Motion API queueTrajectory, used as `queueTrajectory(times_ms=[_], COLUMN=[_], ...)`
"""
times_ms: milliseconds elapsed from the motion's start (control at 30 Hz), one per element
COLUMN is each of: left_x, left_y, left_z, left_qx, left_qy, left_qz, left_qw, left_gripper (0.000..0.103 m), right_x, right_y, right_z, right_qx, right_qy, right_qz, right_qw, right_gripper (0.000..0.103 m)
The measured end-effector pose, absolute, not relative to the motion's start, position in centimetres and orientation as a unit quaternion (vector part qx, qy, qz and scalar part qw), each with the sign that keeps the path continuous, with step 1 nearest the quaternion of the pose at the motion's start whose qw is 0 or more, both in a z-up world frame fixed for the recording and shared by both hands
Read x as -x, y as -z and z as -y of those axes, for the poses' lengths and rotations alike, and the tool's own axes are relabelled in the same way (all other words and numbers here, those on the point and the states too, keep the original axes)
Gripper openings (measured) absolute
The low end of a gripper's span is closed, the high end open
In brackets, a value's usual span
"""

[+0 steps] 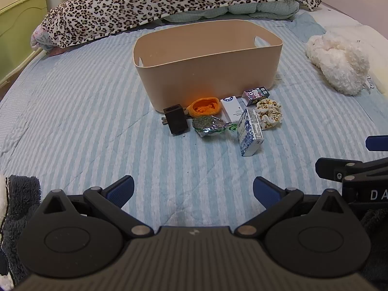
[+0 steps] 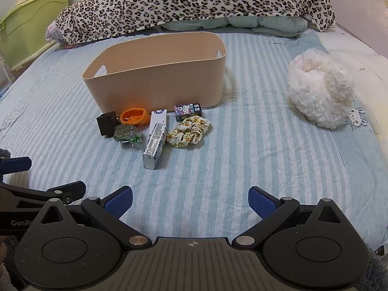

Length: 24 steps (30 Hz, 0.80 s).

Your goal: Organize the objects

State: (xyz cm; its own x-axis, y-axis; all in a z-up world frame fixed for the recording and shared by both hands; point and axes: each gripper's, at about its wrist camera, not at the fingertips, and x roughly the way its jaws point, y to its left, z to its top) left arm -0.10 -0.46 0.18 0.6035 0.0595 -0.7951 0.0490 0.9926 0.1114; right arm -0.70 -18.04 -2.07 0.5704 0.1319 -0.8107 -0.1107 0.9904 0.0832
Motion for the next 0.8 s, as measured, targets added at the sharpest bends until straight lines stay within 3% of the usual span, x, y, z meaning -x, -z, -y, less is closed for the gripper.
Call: queueTrajectory(times_ms=[800], left_x=[-2.7], left_y=[1.2], left_z=[-0.9], left_qx=[-0.048], left_qy=[-0.012], left_qz=[-0.459], left_qw=[0.887], left_gripper=[0.103], right_x=[-1.6], right_y=[2.6], right_z=[17.6], right_qx=[-0.015], right_qy=[-0.07], right_qz=[-0.453], right_qw=[0.888], right_gripper=[0.103])
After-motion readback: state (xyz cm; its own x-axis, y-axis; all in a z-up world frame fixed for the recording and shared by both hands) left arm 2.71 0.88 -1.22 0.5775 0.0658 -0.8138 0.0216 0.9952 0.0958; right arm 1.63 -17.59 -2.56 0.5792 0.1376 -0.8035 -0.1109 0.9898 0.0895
